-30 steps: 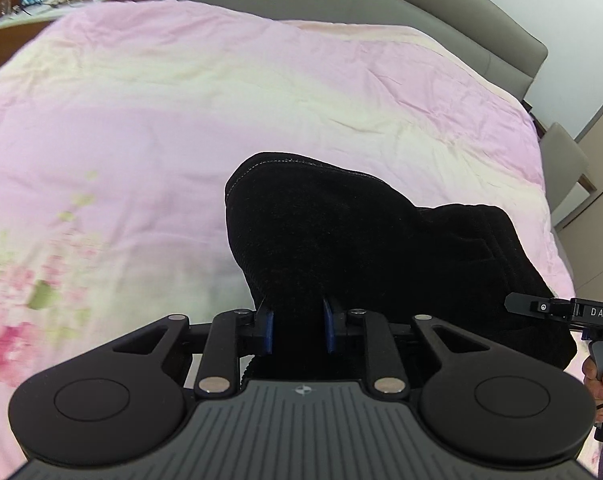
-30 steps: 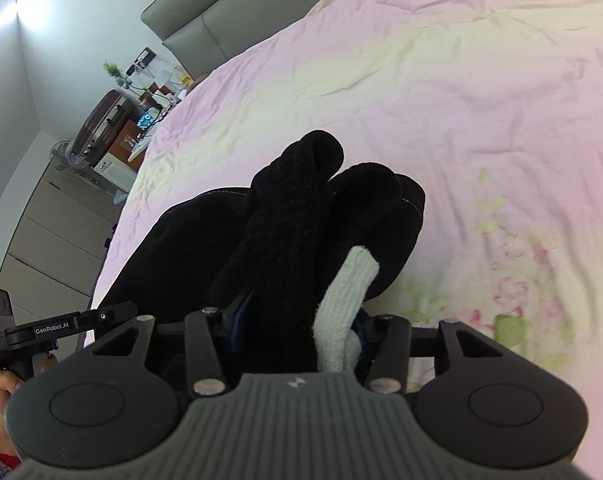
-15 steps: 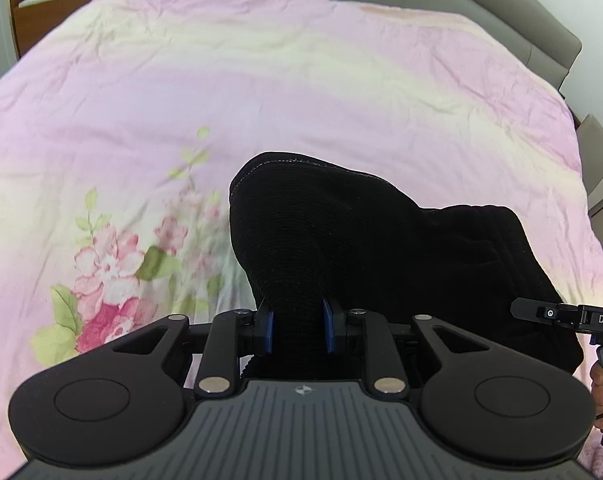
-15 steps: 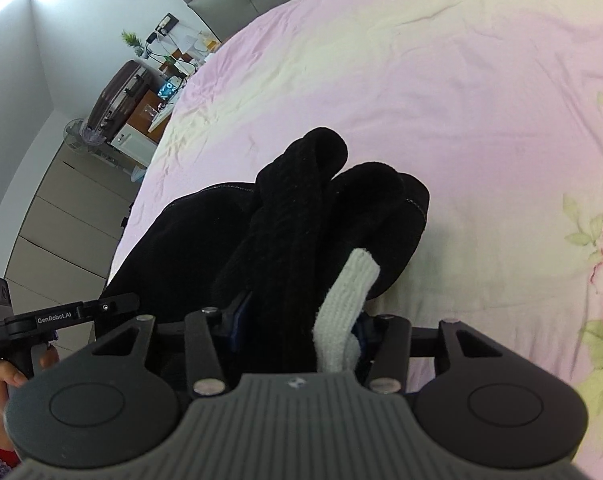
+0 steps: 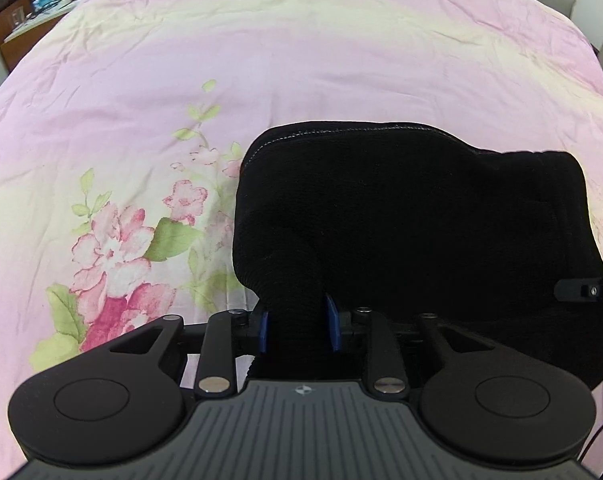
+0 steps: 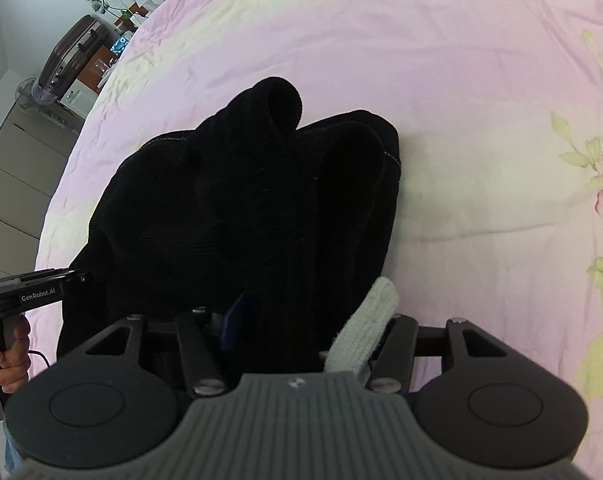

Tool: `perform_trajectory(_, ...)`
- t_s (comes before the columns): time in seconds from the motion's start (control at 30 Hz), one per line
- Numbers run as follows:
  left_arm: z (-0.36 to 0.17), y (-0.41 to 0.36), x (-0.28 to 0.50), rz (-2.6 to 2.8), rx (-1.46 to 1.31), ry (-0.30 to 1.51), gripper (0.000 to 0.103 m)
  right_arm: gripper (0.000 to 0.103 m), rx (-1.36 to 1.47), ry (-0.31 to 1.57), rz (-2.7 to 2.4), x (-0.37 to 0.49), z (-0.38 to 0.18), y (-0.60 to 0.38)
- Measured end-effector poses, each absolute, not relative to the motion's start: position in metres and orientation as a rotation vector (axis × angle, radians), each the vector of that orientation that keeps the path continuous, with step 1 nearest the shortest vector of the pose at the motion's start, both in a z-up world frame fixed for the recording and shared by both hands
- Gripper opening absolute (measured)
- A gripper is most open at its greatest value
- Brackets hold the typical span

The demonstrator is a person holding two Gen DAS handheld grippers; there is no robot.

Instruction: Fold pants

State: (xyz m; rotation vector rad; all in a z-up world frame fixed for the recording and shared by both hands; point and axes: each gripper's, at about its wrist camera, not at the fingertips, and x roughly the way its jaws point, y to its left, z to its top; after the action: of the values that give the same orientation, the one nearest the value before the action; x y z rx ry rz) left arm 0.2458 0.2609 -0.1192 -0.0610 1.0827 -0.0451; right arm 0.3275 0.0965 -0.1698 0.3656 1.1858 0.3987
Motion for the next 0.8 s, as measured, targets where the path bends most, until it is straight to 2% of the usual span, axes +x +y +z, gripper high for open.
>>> perform_trajectory(0.07, -0.113, 0.262, 0.244, -0.016, -0.059, 1.076, 0.038, 0.059, 0.378, 1.205, 0.378, 0.330, -0.171, 0.097)
perform_trajectory(0.1, -0.109, 0.261, 0.241, 0.002, -0.044, 1.068, 0.045, 0.060, 0.377, 1.211, 0.372, 0.331, -0.169, 0.097)
perform_trajectory(0.13, -0.104, 0.261, 0.238, 0.016, -0.028, 1.061, 0.048, 0.062, 0.371, 1.211, 0.371, 0.332, -0.167, 0.097)
perform_trajectory(0.33, -0.055, 0.261, 0.207, 0.051, 0.096, 1.006, 0.048, 0.067, 0.228, 1.187, 0.353, 0.327, -0.130, 0.107)
perform_trajectory(0.43, -0.022, 0.251, 0.186, 0.050, 0.141, 0.966, 0.050, 0.067, 0.095, 1.084, 0.366, 0.312, -0.095, 0.113)
perform_trajectory(0.5, -0.001, 0.241, 0.171, 0.059, 0.171, 0.924, 0.054, 0.071, 0.024, 1.010, 0.380, 0.298, -0.070, 0.117)
perform_trajectory(0.63, 0.036, 0.221, 0.138, 0.067, 0.244, 0.841, 0.056, 0.090, -0.066, 0.818, 0.414, 0.259, -0.018, 0.117)
perform_trajectory(0.8, 0.071, 0.200, 0.099, 0.090, 0.276, 0.702, 0.058, 0.091, -0.129, 0.641, 0.481, 0.200, 0.034, 0.104)
